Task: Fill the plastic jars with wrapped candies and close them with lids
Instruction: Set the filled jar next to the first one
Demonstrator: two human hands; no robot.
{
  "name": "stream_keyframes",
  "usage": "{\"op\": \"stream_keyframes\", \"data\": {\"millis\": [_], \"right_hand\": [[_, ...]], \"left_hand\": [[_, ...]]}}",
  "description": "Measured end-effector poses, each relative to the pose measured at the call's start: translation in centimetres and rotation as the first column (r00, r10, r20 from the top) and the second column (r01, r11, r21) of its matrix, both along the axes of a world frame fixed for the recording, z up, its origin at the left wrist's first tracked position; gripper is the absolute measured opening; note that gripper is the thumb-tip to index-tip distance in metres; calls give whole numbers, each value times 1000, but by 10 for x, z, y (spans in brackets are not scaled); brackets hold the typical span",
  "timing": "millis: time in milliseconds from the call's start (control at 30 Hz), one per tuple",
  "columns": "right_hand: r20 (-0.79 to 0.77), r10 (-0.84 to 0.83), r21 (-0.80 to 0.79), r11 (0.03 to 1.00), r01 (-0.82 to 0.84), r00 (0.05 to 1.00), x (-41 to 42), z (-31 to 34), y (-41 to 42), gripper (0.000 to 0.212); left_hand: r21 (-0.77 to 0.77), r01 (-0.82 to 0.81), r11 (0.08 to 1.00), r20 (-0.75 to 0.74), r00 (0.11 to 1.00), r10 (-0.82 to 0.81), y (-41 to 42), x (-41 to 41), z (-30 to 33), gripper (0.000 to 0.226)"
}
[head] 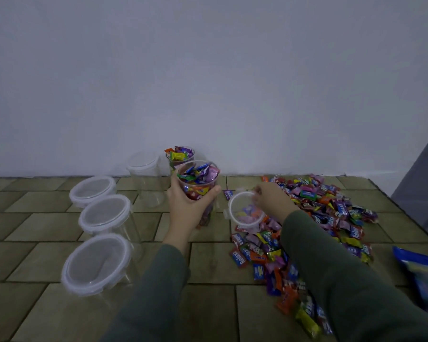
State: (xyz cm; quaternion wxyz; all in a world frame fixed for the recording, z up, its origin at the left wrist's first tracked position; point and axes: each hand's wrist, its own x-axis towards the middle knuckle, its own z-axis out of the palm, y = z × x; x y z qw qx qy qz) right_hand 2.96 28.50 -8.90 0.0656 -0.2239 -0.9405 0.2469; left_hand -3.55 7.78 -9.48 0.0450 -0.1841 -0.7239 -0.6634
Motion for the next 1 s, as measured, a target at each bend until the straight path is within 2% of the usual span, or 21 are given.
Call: {"op": "stream_keyframes", "data": {"millis": [167,400,467,700,867,1000], "right_hand": [[-154,-154,-52,988,147,976,-33,-6,29,17],[-360,-229,-121,973,198,904,-84,-21,62,14],[-379,-241,-147,969,199,894,-94,-32,68,16],[-344,-220,-174,970,169,913,-124,-60,72,18],[-254,-208,-162,972,171,945,-141,-69,73,17],[-92,-206,-137,972,193,974,-145,-73,76,17]], "left_hand": [[-20,29,999,-20,999,-29,35,-28,6,90],[-27,25,999,7,1000,-24,84,-72,3,97],[-49,20,999,7,1000,-20,94,-83,-1,95],[-81,-3,997,-26,1000,1,112,-112,-20,80],[-145,-52,988,-56,997,45,119,-122,-32,89],[-150,-109,983,-43,994,103,122,-131,-35,98]]}}
